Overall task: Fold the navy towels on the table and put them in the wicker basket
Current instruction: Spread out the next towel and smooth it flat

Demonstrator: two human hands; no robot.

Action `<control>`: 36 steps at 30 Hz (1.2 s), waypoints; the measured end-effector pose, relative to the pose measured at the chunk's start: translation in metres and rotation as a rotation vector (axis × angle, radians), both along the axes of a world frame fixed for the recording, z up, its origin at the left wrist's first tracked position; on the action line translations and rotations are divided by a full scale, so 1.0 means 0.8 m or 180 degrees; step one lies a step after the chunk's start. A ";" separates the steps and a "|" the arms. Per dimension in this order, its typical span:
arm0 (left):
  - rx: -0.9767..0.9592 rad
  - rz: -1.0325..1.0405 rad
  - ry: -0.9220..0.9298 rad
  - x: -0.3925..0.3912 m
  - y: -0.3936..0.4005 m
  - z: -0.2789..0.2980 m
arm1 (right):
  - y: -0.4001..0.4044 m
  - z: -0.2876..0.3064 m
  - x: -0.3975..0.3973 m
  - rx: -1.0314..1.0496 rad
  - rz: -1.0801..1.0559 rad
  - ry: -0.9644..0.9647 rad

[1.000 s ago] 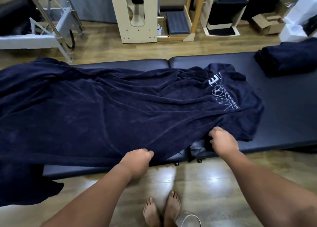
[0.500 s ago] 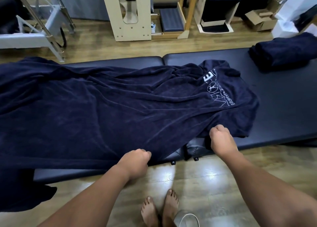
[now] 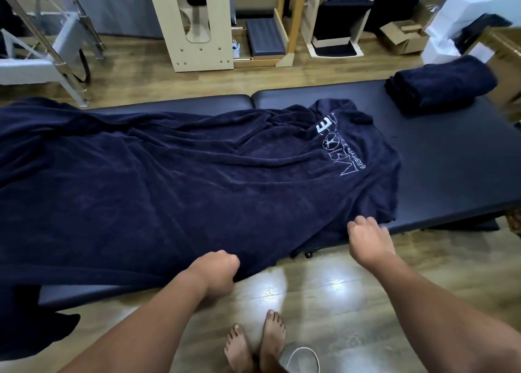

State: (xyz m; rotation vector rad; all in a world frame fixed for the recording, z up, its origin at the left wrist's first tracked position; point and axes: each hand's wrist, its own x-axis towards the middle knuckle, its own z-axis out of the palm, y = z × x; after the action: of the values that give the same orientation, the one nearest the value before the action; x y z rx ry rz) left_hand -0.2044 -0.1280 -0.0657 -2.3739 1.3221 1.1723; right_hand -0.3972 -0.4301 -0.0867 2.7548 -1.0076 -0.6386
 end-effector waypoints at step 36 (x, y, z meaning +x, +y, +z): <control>-0.1522 0.1695 -0.1048 0.184 -0.444 0.020 | -0.316 0.033 0.211 0.1305 -0.0271 -0.1628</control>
State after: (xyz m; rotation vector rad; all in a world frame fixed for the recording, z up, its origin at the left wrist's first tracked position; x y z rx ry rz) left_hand -0.0570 -0.4834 -0.0499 -3.2242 0.9659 0.5368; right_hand -0.2283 -0.6826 -0.0603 3.3547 -1.2037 -0.1501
